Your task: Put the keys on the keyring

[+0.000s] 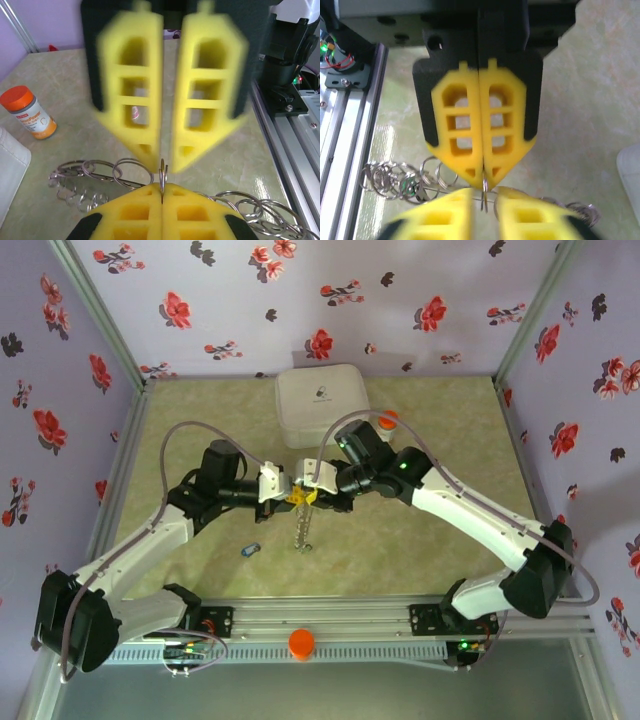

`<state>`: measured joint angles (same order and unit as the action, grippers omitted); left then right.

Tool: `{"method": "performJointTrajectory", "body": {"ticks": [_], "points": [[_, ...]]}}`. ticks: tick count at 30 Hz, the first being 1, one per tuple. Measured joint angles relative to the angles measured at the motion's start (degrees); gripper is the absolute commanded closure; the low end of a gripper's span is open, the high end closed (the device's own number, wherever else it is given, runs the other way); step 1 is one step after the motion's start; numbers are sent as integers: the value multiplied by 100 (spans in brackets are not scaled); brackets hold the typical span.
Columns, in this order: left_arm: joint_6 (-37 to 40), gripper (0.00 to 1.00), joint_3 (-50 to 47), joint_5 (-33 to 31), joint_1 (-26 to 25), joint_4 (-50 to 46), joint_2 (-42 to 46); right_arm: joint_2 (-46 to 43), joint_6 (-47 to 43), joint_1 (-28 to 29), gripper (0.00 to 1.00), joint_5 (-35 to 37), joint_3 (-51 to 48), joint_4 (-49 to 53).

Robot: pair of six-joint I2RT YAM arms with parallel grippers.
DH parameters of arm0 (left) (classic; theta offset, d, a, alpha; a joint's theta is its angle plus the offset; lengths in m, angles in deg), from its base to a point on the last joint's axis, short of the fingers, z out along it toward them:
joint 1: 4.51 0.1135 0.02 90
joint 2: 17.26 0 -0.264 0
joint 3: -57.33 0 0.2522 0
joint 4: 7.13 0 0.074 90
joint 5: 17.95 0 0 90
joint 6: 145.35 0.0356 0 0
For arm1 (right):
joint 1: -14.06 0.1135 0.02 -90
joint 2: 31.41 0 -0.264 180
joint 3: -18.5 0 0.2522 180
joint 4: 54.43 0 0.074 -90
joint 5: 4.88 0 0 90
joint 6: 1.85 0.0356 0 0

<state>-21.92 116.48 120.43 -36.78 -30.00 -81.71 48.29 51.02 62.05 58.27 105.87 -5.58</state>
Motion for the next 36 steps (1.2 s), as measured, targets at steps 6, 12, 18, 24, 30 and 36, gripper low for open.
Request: {"method": "performJointTrajectory", "body": {"ticks": [6, 12, 18, 24, 30, 36], "points": [[-136, 100, -205, 9, -9, 516, 162, -868, 527, -544, 66, -778, -1403, -1508], [-219, 100, -612, 24, -9, 1252, 337, -1108, 638, -546, 72, -920, -2234, -2557], [-330, 100, -782, 24, -15, 1683, 348, -1108, 671, -490, 74, -922, -2308, -3018], [-459, 100, -796, 74, -26, 1958, 348, -1104, 662, -404, 82, -940, -2308, -3154], [-551, 100, -807, 160, -37, 2111, 348, -1102, 627, -378, 90, -920, -2308, -3246], [-643, 83, -809, 166, -39, 2111, 348, -1093, 612, -378, 100, -890, -2306, -3274]]}}
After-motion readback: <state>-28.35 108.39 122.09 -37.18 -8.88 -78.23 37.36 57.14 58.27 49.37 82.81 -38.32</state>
